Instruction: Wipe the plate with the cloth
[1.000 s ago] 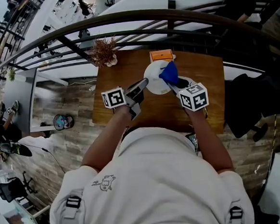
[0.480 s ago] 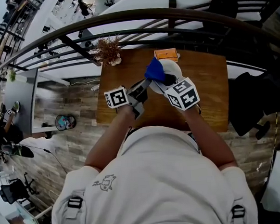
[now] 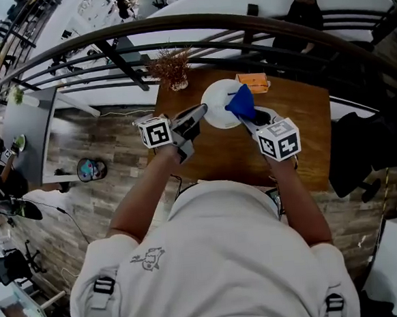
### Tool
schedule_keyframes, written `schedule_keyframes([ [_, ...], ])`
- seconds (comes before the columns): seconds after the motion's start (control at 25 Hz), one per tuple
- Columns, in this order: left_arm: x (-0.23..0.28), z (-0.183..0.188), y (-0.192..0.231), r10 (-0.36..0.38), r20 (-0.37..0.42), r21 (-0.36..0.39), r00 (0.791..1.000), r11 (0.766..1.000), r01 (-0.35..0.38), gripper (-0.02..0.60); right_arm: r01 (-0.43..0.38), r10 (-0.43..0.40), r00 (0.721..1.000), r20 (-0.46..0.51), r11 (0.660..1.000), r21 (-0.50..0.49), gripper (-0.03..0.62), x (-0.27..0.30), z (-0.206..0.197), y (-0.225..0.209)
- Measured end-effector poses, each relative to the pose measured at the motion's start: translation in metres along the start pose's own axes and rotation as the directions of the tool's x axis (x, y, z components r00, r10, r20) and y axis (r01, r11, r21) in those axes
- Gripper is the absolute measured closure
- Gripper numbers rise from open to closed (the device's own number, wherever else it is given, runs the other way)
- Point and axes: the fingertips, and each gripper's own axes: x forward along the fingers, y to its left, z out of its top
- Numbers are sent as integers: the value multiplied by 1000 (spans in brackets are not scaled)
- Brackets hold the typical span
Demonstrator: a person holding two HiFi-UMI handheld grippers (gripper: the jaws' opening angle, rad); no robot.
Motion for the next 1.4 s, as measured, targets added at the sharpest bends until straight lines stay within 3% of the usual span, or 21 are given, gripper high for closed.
schedule_keyframes([
  [0.2, -34, 29, -1, -15, -44, 159, 999, 987, 22, 562, 59, -60, 997, 45, 998, 20, 494, 3, 33, 4],
  [0.4, -57, 33, 4, 62, -151, 381, 987, 924, 0, 561, 58, -64, 992, 109, 997, 56, 494, 6, 62, 30],
  [0.56, -69, 30, 9, 119, -238, 544, 964, 838, 31, 562, 37, -47, 988, 148, 997, 72, 494, 15, 80, 61],
  [0.68, -68, 24, 12, 167, -302, 660, 938, 747, 80, 561, 29, -41, 987, 154, 996, 79, 494, 22, 87, 77],
  [0.8, -69, 20, 10, 232, -327, 787, 916, 603, 129, 562, 20, -31, 987, 155, 997, 74, 494, 27, 93, 92],
  [1.0, -56, 20, -2, 275, -321, 927, 906, 286, 242, 563, -30, 14, 988, 153, 994, 105, 494, 35, 105, 106],
  [1.24, -47, 24, -16, 283, -324, 937, 903, -32, 347, 562, -41, 31, 991, 131, 996, 78, 494, 49, 122, 114],
  [1.4, -47, 27, -29, 259, -310, 897, 915, -241, 372, 563, -56, 50, 995, 83, 996, 76, 494, 62, 118, 115],
])
